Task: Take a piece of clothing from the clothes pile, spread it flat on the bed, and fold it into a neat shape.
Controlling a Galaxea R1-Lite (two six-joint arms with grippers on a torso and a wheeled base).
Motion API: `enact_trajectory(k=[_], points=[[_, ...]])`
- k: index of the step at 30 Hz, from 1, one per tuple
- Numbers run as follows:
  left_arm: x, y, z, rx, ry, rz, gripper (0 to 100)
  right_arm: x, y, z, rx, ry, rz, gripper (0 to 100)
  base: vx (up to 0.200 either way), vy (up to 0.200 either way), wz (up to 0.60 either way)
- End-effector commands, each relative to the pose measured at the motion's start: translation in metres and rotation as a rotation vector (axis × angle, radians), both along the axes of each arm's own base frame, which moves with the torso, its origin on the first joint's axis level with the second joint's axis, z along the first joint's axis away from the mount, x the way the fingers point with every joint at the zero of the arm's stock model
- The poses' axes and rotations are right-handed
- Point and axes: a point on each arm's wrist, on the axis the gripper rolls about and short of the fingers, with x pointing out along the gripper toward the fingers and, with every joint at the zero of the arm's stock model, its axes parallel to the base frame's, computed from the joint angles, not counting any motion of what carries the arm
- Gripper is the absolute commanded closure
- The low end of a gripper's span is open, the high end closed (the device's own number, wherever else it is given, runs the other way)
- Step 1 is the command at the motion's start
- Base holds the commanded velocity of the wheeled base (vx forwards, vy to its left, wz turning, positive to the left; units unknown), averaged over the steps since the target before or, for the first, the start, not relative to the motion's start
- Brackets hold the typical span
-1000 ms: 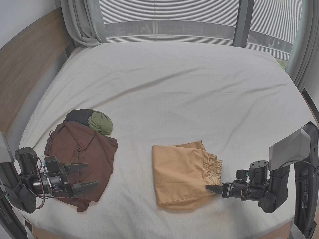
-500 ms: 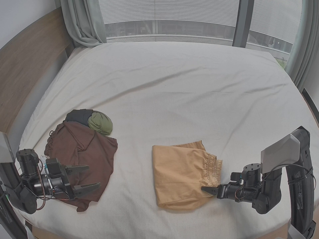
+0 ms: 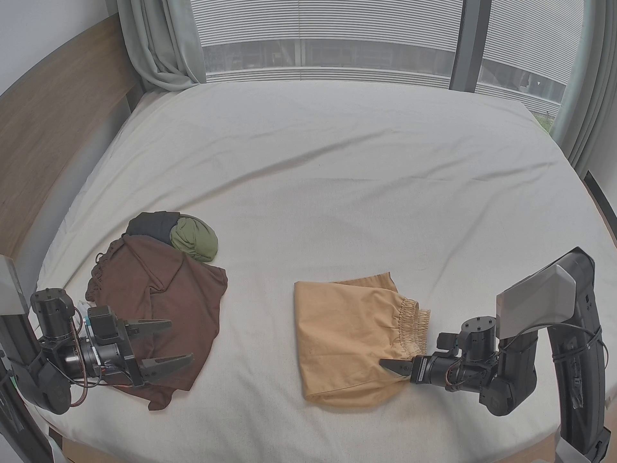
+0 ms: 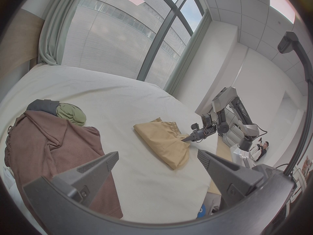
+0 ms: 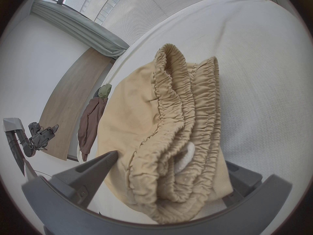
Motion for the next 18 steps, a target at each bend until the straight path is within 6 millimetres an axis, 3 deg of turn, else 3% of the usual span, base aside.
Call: enact_trajectory(k=[1,18], points=[[0.0000,-0.0001,-0.0006,0.000,0.003,0.000,0,0.0012,0.0004,-0.0003,-0.001,-0.005,-0.002,100,0.000,0.000,0.00],[-0.0002,0.0008,-0.0005,-0.003,0.000,-0.006,0,-0.0030,0.0084,0.0053,0.008,-0.014,0.031,100,0.000,0.000,0.00]])
